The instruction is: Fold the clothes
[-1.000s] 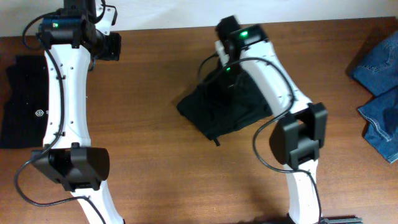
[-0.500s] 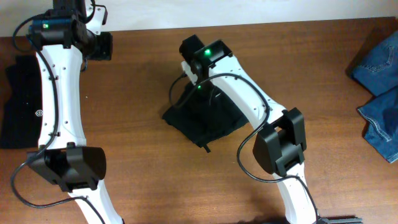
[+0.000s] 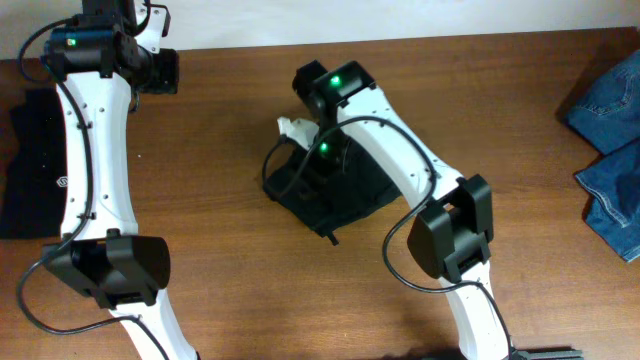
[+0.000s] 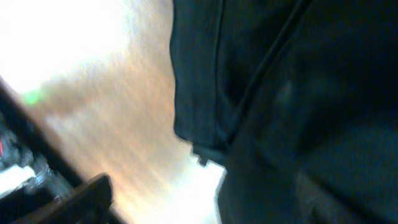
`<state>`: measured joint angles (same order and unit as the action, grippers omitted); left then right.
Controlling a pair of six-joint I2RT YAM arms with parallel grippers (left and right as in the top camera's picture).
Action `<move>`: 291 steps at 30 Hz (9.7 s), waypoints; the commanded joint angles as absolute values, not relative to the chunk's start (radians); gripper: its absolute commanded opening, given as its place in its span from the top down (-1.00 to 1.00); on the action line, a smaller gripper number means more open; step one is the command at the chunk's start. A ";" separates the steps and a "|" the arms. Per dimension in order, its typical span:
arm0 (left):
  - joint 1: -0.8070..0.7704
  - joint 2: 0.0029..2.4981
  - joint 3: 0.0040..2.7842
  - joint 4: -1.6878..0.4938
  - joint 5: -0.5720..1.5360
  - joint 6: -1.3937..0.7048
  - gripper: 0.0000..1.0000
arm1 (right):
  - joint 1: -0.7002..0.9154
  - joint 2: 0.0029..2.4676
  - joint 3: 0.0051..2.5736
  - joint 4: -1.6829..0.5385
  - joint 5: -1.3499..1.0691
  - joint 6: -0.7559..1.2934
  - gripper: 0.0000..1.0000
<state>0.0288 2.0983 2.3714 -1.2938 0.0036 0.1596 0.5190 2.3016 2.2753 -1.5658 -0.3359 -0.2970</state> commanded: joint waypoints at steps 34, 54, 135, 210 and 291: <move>0.108 2.087 2.384 -1.201 0.143 0.151 0.96 | 0.614 2.299 2.104 -1.325 0.147 -0.141 -0.97; 0.107 2.087 2.384 -1.205 0.144 0.151 0.96 | 0.588 2.299 2.001 -1.267 0.274 -0.088 0.22; -0.324 1.595 0.883 -0.504 0.292 0.085 0.99 | 0.424 2.297 2.364 -1.372 -0.115 -0.092 0.92; 0.128 0.999 1.131 -0.404 0.022 0.054 0.75 | 0.577 2.217 2.360 -1.655 -0.438 -0.401 -0.97; -0.257 1.340 1.143 -0.638 0.004 -0.119 -0.98 | 0.278 2.600 2.149 -1.110 0.123 0.733 0.92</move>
<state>-0.2623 1.2804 1.1297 -0.6518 0.0097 -0.1177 0.2935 2.5046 2.2005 -1.0946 -0.0273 0.6895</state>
